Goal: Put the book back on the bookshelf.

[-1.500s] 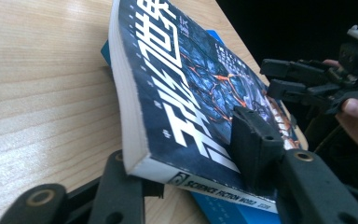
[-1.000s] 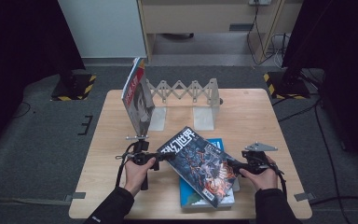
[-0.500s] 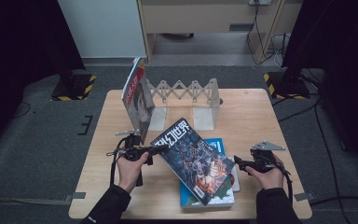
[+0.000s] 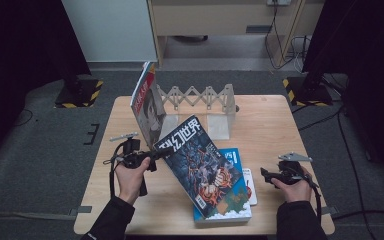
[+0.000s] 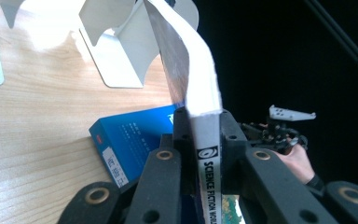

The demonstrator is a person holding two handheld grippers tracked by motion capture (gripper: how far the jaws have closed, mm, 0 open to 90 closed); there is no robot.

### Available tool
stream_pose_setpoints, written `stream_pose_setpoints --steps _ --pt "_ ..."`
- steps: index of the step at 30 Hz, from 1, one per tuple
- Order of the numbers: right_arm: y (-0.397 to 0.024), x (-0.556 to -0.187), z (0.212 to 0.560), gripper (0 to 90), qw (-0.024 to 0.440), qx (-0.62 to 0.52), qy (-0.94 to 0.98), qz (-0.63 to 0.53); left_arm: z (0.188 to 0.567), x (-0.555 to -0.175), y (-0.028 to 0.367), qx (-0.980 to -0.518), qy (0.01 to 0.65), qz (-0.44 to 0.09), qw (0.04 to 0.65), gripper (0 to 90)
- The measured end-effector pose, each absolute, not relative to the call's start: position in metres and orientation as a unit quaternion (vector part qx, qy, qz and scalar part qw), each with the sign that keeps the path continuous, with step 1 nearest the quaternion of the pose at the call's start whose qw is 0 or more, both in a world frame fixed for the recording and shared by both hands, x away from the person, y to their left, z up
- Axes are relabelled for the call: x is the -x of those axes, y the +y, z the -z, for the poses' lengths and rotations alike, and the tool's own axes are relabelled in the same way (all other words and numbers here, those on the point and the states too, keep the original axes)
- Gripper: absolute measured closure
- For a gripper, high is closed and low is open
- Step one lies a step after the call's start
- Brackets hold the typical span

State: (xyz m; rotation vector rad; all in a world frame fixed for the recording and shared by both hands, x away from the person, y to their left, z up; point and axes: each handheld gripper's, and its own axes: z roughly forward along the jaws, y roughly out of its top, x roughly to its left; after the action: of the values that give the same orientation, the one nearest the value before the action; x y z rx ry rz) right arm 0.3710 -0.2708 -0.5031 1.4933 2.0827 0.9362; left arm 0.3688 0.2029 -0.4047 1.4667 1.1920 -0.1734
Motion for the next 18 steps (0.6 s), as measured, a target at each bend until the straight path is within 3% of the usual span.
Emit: stream_pose_setpoints --steps 18 --pt "-0.285 -0.376 0.519 18.1 0.202 -0.544 0.756 -0.304 0.367 -0.374 0.200 -0.651 0.492 0.039 0.577 81.9"
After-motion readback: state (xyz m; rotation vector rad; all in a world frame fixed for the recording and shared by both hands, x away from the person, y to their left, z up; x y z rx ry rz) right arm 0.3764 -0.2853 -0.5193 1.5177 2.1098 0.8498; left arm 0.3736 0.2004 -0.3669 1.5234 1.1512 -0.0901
